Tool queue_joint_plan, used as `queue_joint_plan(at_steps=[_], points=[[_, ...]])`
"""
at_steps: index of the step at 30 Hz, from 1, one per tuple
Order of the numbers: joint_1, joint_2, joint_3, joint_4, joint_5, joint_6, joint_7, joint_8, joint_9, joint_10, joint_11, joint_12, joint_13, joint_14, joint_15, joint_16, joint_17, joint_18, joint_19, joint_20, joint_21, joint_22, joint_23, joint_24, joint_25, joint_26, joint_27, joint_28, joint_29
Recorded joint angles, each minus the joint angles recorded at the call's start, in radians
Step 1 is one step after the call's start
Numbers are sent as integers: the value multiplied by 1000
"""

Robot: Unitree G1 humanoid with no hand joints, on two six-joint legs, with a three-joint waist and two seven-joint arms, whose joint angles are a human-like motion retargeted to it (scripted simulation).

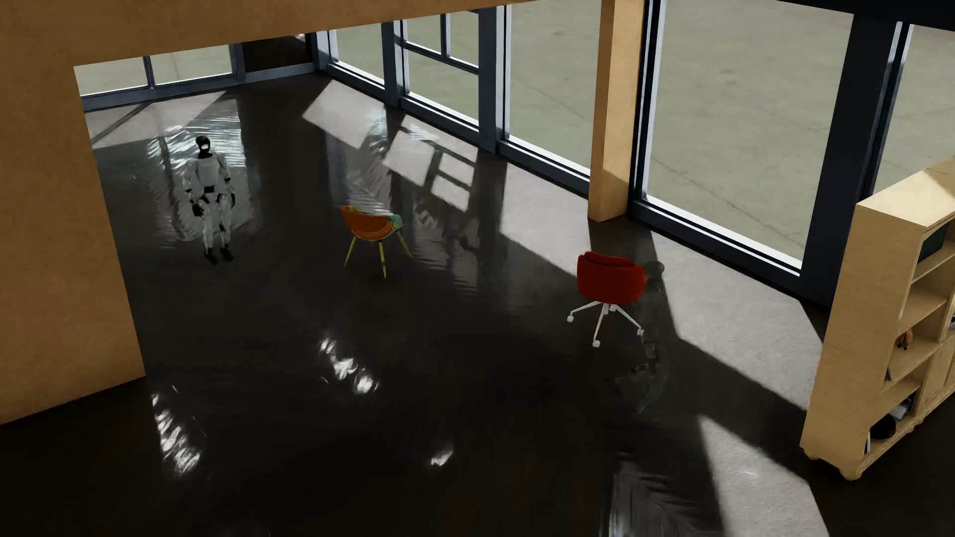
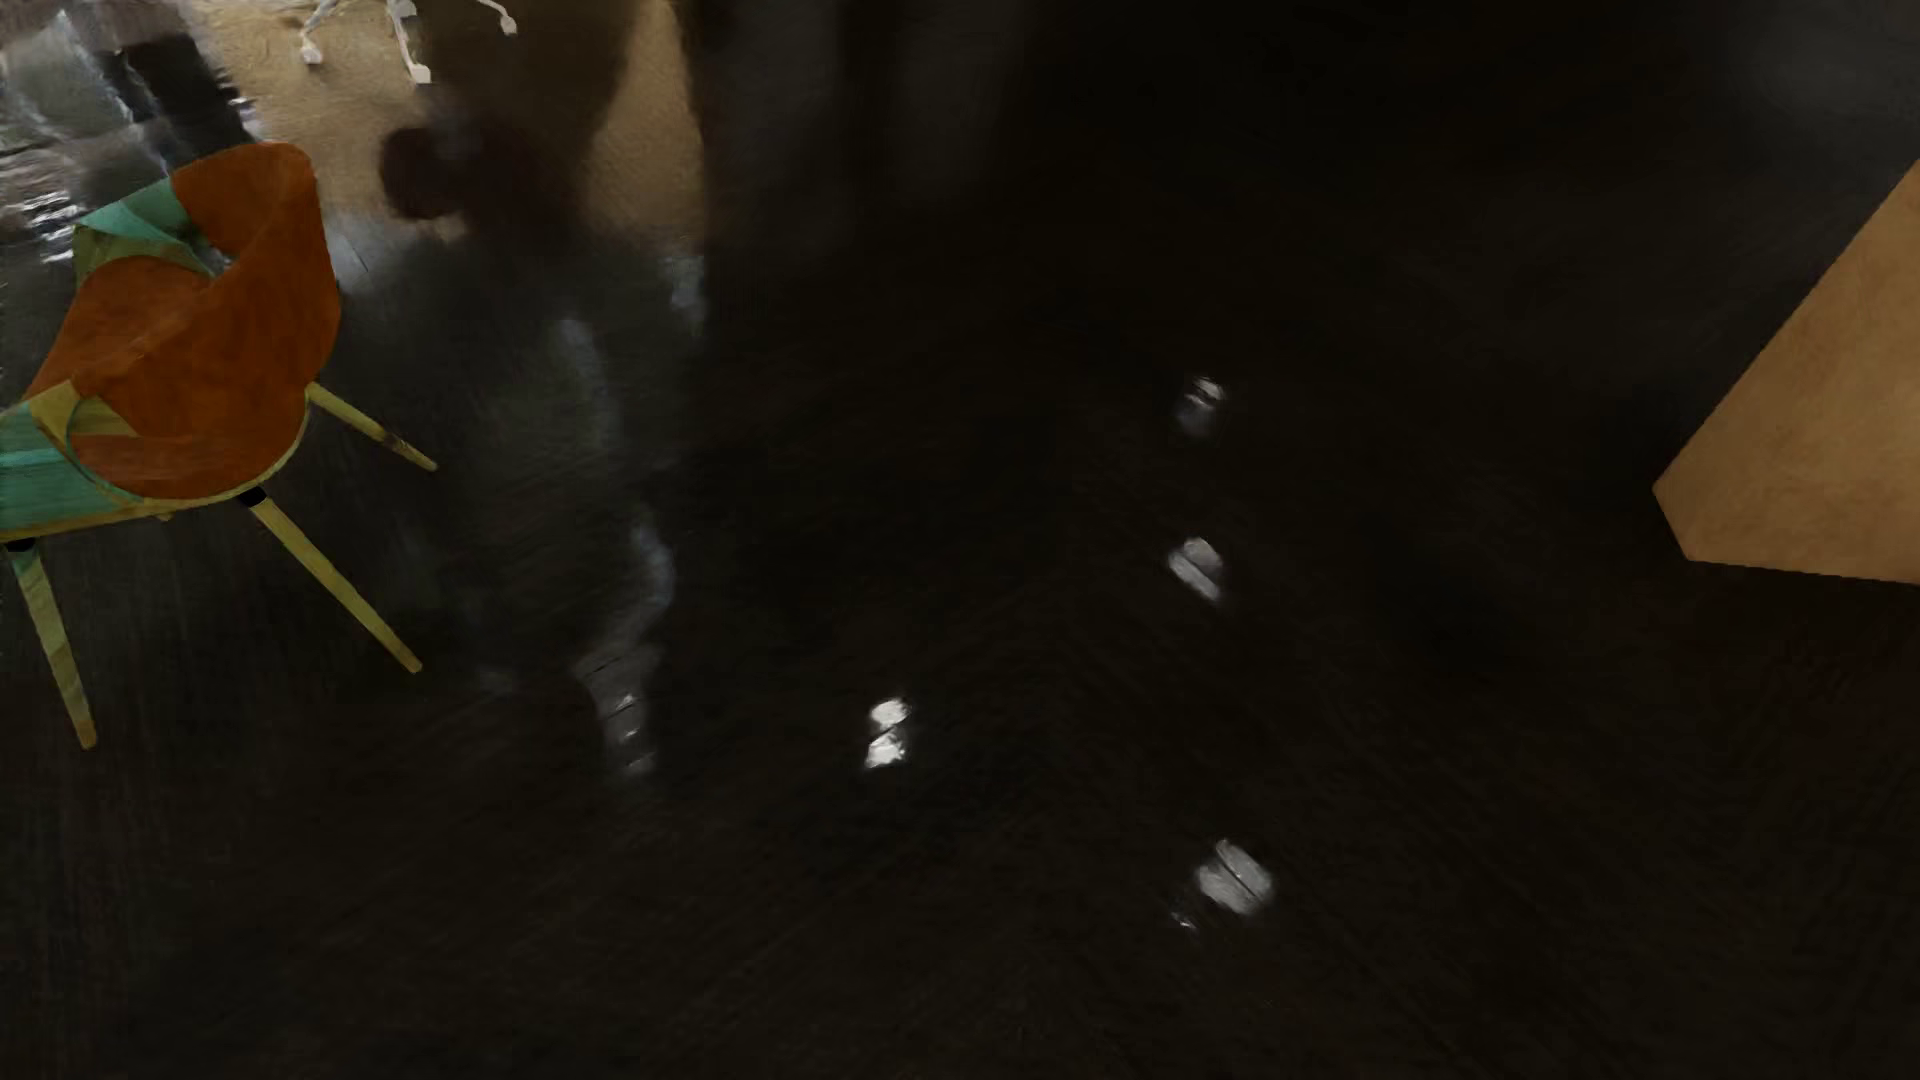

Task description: Walk to shelves

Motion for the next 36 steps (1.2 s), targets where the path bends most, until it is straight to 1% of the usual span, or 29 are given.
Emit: queue_joint_plan(at_steps=[1, 2, 3, 4, 8, 9, 10, 11, 12, 13, 15, 17, 18, 19, 20, 21, 22, 23, 24, 25, 26, 27, 28, 29, 31, 32, 34, 35, 36], points=[[1, -14, -2, -4, 2, -6, 0, 0, -1, -1, 10, 0, -5, -6, 34, 1, 2, 0, 0, 13, 4, 5, 3, 0, 0, 0, 0, 0, 0], [-7, -18, -7, -2, 3, -10, 0, 0, -1, -29, 19, 4, -3, 34, 46, 4, 2, 0, 0, 10, 7, 7, -3, 0, 0, 0, 0, 0, 0], [-2, -8, -7, -11, 3, -13, 0, 0, 5, 244, 23, 9, 4, -95, 53, 6, -4, 0, 0, -1, 13, 3, -21, 0, 0, 0, 0, 0, 0], [-19, -20, 20, -20, 8, -18, 0, 0, -3, 255, 35, 16, 4, -227, 57, 9, -4, 0, 0, 6, 19, 10, -24, 0, 0, 0, 0, 0, 0], [-255, 64, 80, 9, 36, 5, 0, 0, 75, 676, 62, 41, -8, -278, 3, 6, -31, 0, 0, 65, -16, -31, -111, 0, 0, 0, 0, 0, 0], [-322, 94, 113, 16, 36, 11, 0, 0, 85, 754, 51, 48, -11, -273, -39, 4, -40, 0, 0, 67, -24, -41, -155, 0, 0, 0, 0, 0, 0], [-388, 122, 135, 4, 20, -4, 0, 0, 92, 764, 32, 54, -39, -262, -82, 8, -36, 0, 0, 48, -11, -35, -156, 0, 0, 0, 0, 0, 0], [-428, 141, 201, 6, -10, -29, 0, 0, 84, 726, 19, 73, -50, -257, -112, 19, -7, 0, 0, 65, -46, -35, -145, 0, 0, 0, 0, 0, 0], [-491, 181, 213, 20, -9, -22, 0, 0, 84, 688, -6, 88, -43, -223, -155, 16, -31, 0, 0, 65, -62, -27, -211, 0, 0, 0, 0, 0, 0], [-530, 232, 222, 25, -18, -31, 0, 0, 92, 631, -29, 92, -77, -173, -213, 27, -30, 0, 0, 35, -24, -6, -205, 0, 0, 0, 0, 0, 0], [-605, 303, 241, 47, -26, -29, 0, 0, 109, 520, -37, 97, -100, -91, -296, 20, -40, 0, 0, 37, -20, 33, -227, 0, 0, 0, 0, 0, 0], [-650, 370, 267, 59, -33, -24, 0, 0, 107, 432, -42, 102, -129, -85, -323, 16, -41, 0, 0, 23, -13, 63, -204, 0, 0, 0, 0, 0, 0], [-674, 401, 281, 61, -42, -28, 0, 0, 105, 432, -45, 94, -141, -98, -319, 21, -39, 0, 0, -12, 22, 77, -220, 0, 0, 0, 0, 0, 0], [-688, 430, 296, 62, -56, -28, 0, 0, 99, 476, -41, 110, -133, -115, -297, 16, -38, 0, 0, 12, -18, 86, -175, 0, 0, 0, 0, 0, 0], [-691, 443, 320, 62, -75, -37, 0, 0, 92, 539, -20, 113, -121, -118, -238, 19, -28, 0, 0, 26, -7, 100, -157, 0, 0, 0, 0, 0, 0], [-706, 425, 334, 57, -80, -50, 0, 0, 82, 598, 35, 108, -96, -130, -139, 20, -24, 0, 0, 23, 24, 110, -131, 0, 0, 0, 0, 0, 0], [-676, 411, 329, 28, -112, -71, 0, 0, 84, 655, 129, 103, -86, -162, 11, 20, -15, 0, 0, 5, 43, 132, -78, 0, 0, 0, 0, 0, 0], [-636, 354, 309, 11, -116, -63, 0, 0, 82, 683, 278, 95, -63, -204, 188, 19, -11, 0, 0, -1, 58, 140, -40, 0, 0, 0, 0, 0, 0], [-579, 255, 277, -10, -116, -48, 0, 0, 82, 675, 482, 87, -51, -238, 311, 9, -10, 0, 0, 7, 65, 130, 9, 0, 0, 0, 0, 0, 0], [-510, 146, 254, -27, -121, -47, 0, 0, 99, 668, 703, 81, -32, -271, 336, 13, -21, 0, 0, 8, 81, 96, 5, 0, 0, 0, 0, 0, 0], [-430, 43, 200, -51, -120, -33, 0, 0, 110, 635, 853, 69, -8, -297, 304, 7, -21, 0, 0, 13, 61, 64, 13, 0, 0, 0, 0, 0, 0], [-345, -66, 139, -49, -104, -16, 0, 0, 108, 590, 913, 59, 21, -310, 285, 7, -15, 0, 0, 10, 32, 30, 10, 0, 0, 0, 0, 0, 0], [-257, -171, 97, -49, -91, 6, 0, 0, 120, 521, 872, 36, 28, -309, 277, 10, -22, 0, 0, 23, 53, -6, 15, 0, 0, 0, 0, 0, 0], [-160, -248, 30, -49, -78, 15, 0, 0, 128, 451, 746, 36, 31, -290, 318, 13, -23, 0, 0, 47, 67, -47, 33, 0, 0, 0, 0, 0, 0], [19, -360, -63, -36, -78, 38, 0, 0, 125, 330, 372, 21, 72, -310, 442, 28, -35, 0, 0, 53, 48, -121, 13, 0, 0, 0, 0, 0, 0], [89, -406, -99, -30, -83, 41, 0, 0, 115, 293, 202, 7, 78, -334, 389, 40, -35, 0, 0, 62, 44, -157, 9, 0, 0, 0, 0, 0, 0], [210, -469, -148, -16, -97, 47, 0, 0, 104, 270, 36, -28, 93, -385, 18, 59, -43, 0, 0, 63, 46, -193, -3, 0, 0, 0, 0, 0, 0], [220, -478, -169, -17, -129, 52, 0, 0, 100, 282, 77, -54, 90, -382, 13, 58, -39, 0, 0, 76, 28, -196, -1, 0, 0, 0, 0, 0, 0], [276, -512, -201, 2, -105, 54, 0, 0, 107, 311, 72, -46, 102, -361, 188, 53, -40, 0, 0, 86, 39, -178, 7, 0, 0, 0, 0, 0, 0]])
